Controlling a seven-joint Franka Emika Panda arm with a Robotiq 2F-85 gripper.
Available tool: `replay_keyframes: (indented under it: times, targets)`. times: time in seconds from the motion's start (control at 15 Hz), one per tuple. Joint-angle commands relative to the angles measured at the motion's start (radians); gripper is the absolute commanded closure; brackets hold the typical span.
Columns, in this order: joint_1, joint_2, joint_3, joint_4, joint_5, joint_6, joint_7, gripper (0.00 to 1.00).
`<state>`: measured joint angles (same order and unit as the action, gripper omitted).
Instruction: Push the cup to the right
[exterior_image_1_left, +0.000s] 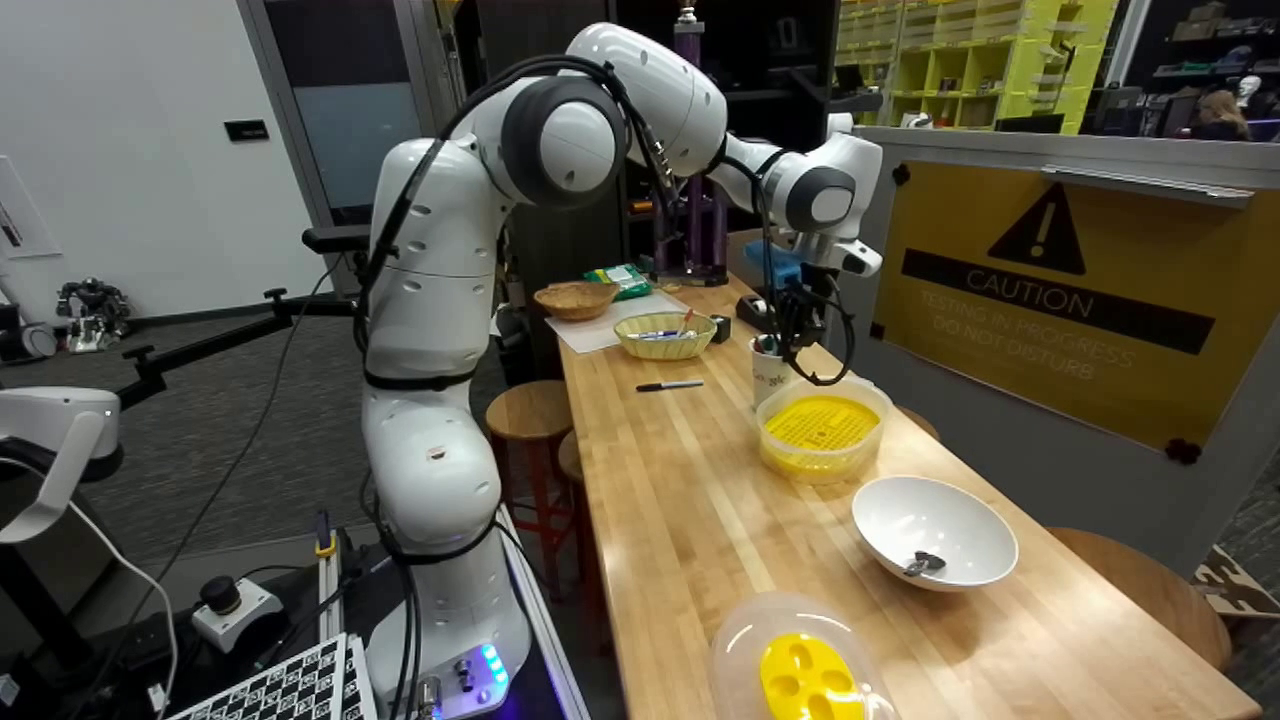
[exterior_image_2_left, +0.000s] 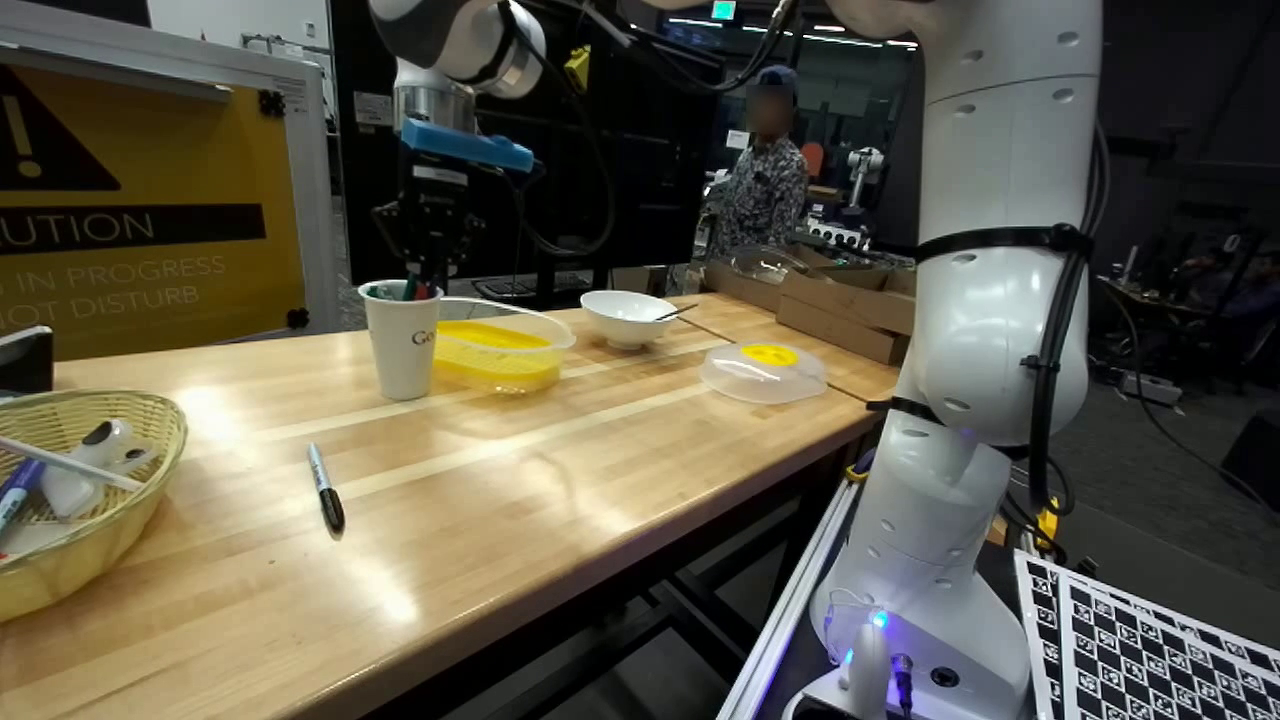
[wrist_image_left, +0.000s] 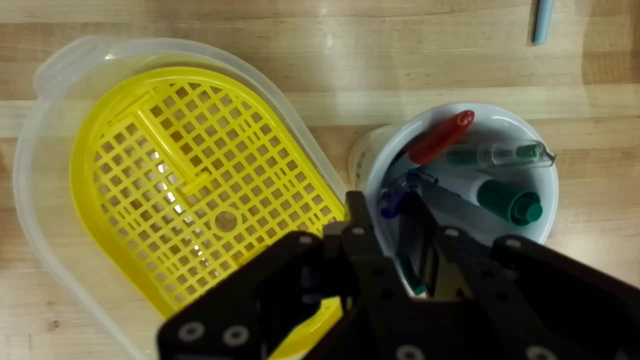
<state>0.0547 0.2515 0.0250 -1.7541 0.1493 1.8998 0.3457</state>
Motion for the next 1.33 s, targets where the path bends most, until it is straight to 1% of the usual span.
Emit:
replay_keyframes:
  times: [0.0,0.53,1.27]
  targets:
    - [-0.013,-0.017,-0.013,-0.02,0.027,0.006,0.007,0.94]
    - [-0.036,-0.017,-0.031,-0.029,0.052,0.013,0.002,0.94]
    - [-0.054,-0.013,-0.046,-0.024,0.054,0.012,-0.002,0.94]
